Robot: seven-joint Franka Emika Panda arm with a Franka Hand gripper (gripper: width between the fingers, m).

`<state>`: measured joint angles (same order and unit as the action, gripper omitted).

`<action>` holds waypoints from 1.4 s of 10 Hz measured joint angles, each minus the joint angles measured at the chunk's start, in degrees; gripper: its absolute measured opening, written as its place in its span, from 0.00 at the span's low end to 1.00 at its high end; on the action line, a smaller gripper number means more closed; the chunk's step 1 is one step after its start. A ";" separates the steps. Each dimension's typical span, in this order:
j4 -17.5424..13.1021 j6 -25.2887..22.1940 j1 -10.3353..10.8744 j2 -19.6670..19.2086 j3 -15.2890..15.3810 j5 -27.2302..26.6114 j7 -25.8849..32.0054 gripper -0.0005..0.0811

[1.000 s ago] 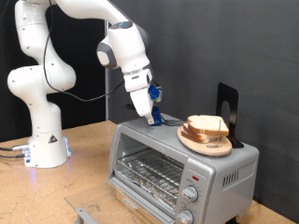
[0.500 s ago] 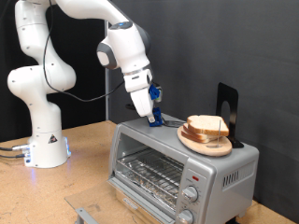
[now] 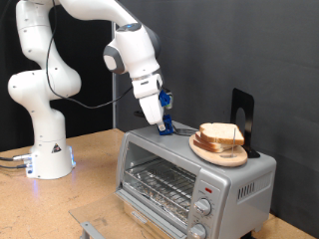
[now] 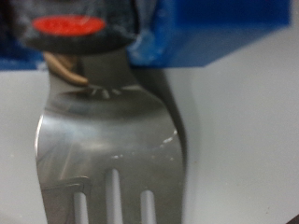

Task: Make a piece of toast with the oven

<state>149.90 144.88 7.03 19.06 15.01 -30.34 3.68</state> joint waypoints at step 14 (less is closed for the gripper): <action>0.11 2.36 1.13 -0.77 0.04 -4.04 4.60 1.00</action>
<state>150.01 147.24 8.16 18.29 15.05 -34.38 8.28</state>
